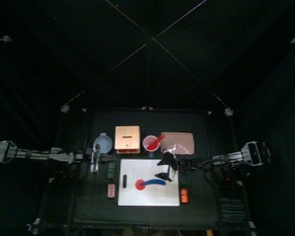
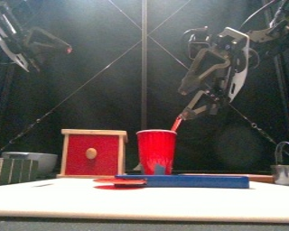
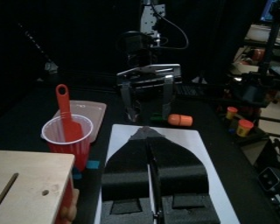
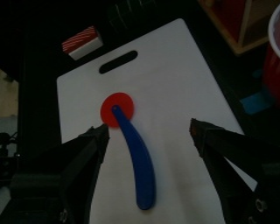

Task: Assemble salmon sushi and place on plate

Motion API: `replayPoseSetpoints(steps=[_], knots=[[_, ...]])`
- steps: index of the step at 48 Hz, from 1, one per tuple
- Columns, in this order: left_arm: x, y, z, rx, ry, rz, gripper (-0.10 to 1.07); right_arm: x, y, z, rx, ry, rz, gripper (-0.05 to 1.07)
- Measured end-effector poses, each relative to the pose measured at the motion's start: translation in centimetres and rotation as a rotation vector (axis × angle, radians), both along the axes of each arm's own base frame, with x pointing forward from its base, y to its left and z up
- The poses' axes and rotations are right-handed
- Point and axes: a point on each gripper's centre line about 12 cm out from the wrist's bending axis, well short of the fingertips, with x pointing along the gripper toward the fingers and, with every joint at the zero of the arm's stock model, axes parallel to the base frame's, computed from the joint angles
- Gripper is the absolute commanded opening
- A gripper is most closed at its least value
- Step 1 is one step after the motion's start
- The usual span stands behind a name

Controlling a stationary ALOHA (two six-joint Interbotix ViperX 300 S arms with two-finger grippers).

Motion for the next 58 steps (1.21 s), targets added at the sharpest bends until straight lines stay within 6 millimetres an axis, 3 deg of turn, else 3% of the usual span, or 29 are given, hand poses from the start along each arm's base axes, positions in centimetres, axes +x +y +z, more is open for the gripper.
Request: replayPoseSetpoints(steps=[16, 30, 49, 58], knots=[[0.0, 0.0, 0.0, 0.003, 0.0, 0.0, 0.02, -1.2, 0.2, 1.2, 0.101, 0.03, -0.031, 1.02], [0.0, 0.0, 0.0, 0.003, -0.001, 0.0, 0.02, -5.2, 1.3, 1.7, 0.309, 0.145, -0.045, 1.02], [-0.1, 0.0, -0.3, 0.002, 0.006, 0.002, 0.02, -10.2, -2.3, 1.7, 0.41, 0.172, -0.188, 1.02], [-0.1, 0.1, -0.3, 0.002, 0.006, 0.003, 0.02, -11.7, -3.0, 1.0, 0.477, 0.24, -0.255, 1.02]])
